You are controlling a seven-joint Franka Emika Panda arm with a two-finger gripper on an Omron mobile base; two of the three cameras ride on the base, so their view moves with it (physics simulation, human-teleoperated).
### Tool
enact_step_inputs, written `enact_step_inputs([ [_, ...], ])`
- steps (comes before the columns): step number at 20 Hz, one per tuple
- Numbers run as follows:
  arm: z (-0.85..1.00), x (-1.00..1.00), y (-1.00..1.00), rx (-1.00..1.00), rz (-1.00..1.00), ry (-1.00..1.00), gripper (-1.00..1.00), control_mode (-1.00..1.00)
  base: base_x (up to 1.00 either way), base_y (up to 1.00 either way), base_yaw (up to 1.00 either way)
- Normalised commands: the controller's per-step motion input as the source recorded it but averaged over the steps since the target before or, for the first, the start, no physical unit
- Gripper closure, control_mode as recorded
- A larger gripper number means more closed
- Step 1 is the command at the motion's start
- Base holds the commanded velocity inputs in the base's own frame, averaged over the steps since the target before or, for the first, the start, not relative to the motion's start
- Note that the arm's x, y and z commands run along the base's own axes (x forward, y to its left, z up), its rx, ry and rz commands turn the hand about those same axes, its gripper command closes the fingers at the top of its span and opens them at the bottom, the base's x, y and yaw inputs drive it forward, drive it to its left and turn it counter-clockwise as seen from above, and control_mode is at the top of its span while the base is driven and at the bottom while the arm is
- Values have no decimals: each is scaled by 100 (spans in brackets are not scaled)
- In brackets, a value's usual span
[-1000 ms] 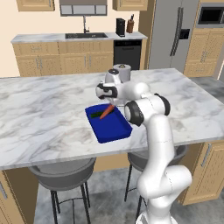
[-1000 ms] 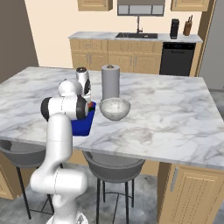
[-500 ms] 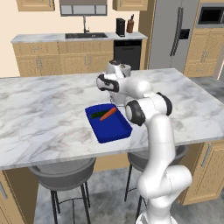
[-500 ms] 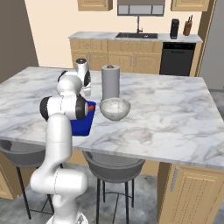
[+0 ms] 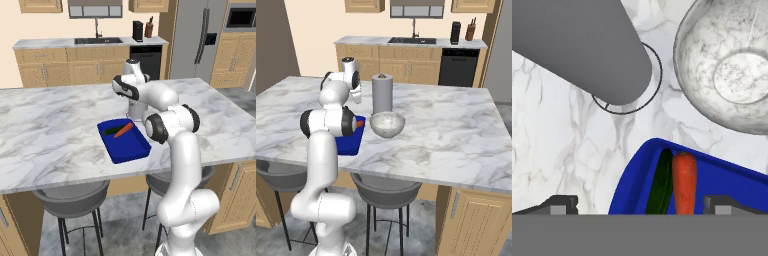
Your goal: Place the two vegetables and bowl onto the tray for setting up a vegetable dip station.
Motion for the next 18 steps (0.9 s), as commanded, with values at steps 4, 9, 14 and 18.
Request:
enact_step_inputs([
  [4,22,-51,-29,-7,0,7,-100,-100,0,0,0],
  [9,15,-54,-41,-6,6,8,-100,-100,0,0,0],
  [14,2,-65,-37,-1,9,9,-100,-100,0,0,0],
  [18,0,-77,-30,0,10,7,-100,-100,0,0,0],
])
